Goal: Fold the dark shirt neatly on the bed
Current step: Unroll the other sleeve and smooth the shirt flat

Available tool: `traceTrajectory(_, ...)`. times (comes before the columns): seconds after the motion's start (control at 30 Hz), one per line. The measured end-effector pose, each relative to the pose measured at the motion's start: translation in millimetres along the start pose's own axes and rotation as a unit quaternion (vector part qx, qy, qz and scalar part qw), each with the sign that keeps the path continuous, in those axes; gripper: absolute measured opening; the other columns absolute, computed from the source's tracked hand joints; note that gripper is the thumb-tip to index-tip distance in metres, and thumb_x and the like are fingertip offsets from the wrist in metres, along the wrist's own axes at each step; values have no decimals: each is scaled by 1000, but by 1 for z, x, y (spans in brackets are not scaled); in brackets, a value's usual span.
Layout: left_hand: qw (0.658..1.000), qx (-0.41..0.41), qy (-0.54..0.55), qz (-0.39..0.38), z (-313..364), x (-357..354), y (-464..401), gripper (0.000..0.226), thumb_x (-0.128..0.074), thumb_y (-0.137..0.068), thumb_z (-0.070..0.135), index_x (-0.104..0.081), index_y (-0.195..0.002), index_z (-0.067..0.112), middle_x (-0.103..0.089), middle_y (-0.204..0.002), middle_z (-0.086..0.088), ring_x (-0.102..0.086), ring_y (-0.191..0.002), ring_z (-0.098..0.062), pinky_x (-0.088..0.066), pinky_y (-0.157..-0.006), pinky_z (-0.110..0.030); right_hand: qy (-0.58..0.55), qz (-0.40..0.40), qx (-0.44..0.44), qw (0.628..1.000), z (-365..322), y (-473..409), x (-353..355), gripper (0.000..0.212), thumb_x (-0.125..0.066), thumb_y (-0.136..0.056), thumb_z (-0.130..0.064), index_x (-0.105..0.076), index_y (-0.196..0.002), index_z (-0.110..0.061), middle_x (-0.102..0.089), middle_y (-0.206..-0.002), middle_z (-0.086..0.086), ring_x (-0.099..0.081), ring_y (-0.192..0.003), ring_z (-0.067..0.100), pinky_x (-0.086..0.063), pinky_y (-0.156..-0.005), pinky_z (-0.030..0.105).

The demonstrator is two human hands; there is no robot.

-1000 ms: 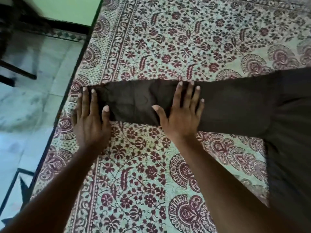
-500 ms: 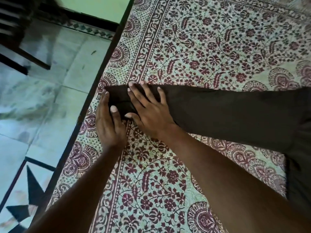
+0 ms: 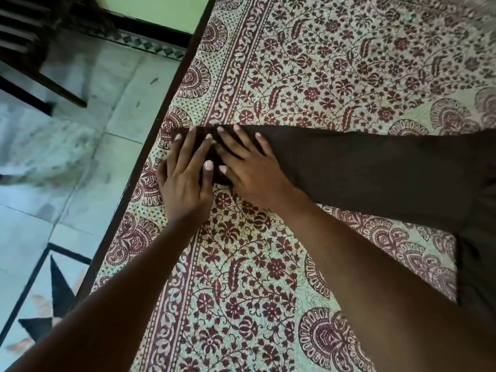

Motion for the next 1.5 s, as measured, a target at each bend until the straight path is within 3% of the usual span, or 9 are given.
traceTrajectory(0.23, 993, 29, -110, -34, 19, -2, 3, 53, -45, -105, 36, -42, -157, 25, -19, -173, 2, -10, -161, -21, -5, -127, -58, 1, 87, -368, 926, 79, 90, 22, 64, -27, -109, -49, -26, -164, -17, -10, -175, 7, -2, -161, 34, -5, -129, 56)
traceTrajectory(0.43, 965, -208, -94, -129, 79, -33, 4, 59, -40, -109, 28, -22, -165, 22, -13, -175, -1, -13, -161, -23, -23, -126, -56, 17, -19, -66, 998, 68, 88, 11, 59, -26, -110, -40, -25, -165, -19, -12, -175, 0, -5, -162, 22, -8, -130, 54)
traceTrajectory(0.6, 982, 33, -136, -128, 73, -43, 6, 85, -22, -105, 65, 0, -165, 9, 10, -172, -21, 6, -161, -36, -4, -130, -54, -4, 84, -277, 957, 129, 160, 34, 65, -22, -108, -56, -34, -162, -22, -16, -174, 7, -9, -162, 29, -9, -129, 59)
traceTrajectory(0.77, 973, 153, -138, -104, 118, -50, -4, 83, -38, -104, 45, -4, -162, -3, 3, -170, -30, 5, -159, -46, 5, -127, -61, 34, 89, -393, 915, 187, 253, 45, 71, -22, -104, -68, -27, -164, -31, -16, -174, 4, -14, -161, 26, -16, -126, 60)
traceTrajectory(0.9, 994, -14, -72, -86, 212, -74, 8, 70, -40, -104, 27, -11, -165, 7, -1, -174, -17, 3, -161, -36, 1, -129, -55, 39, 82, -350, 932, 206, 258, 61, 71, -20, -105, -65, -29, -164, -26, -21, -173, 11, -15, -160, 31, -9, -127, 60)
traceTrajectory(1.03, 941, -281, -27, -188, 306, -128, 47, 65, -34, -108, 44, -13, -167, 26, 1, -176, -2, 2, -162, -27, -9, -129, -56, 23, 36, -372, 927, 243, 268, 69, 65, -22, -105, -67, -26, -163, -39, -10, -175, 5, -7, -162, 27, -5, -126, 62)
traceTrajectory(1.17, 946, -190, -63, -254, 327, -151, 57, 74, -36, -100, 67, -6, -164, 45, 6, -175, 12, 7, -162, -22, 3, -126, -62, -24, 43, -484, 874, 284, 333, 66, 64, -21, -99, -77, -1, -158, -61, 12, -174, -15, 9, -162, 22, 0, -125, 62)
traceTrajectory(1.33, 954, -90, -53, -281, 392, -144, 62, 91, -64, -83, 45, -22, -162, 32, 0, -175, 1, 7, -161, -29, 1, -125, -64, -67, 88, -619, 778, 302, 404, 69, 78, -18, -96, -82, 2, -163, -48, 17, -174, -3, 16, -160, 30, 6, -125, 63)
traceTrajectory(1.5, 904, -240, 18, -352, 470, -188, 66, 103, -71, -89, 42, -3, -166, 37, 13, -173, 15, 16, -160, -18, -1, -128, -59, 0, 138, -494, 859, 344, 374, 87, 66, -26, -106, -56, -15, -167, -33, 4, -176, 2, 5, -162, 30, -5, -126, 62)
Point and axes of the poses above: each hand's wrist, its own y-axis away from the middle knuckle, its own x-axis out of the back of the hand, z = x × y, the point moved 4 cm from there along -y, towards the middle knuckle
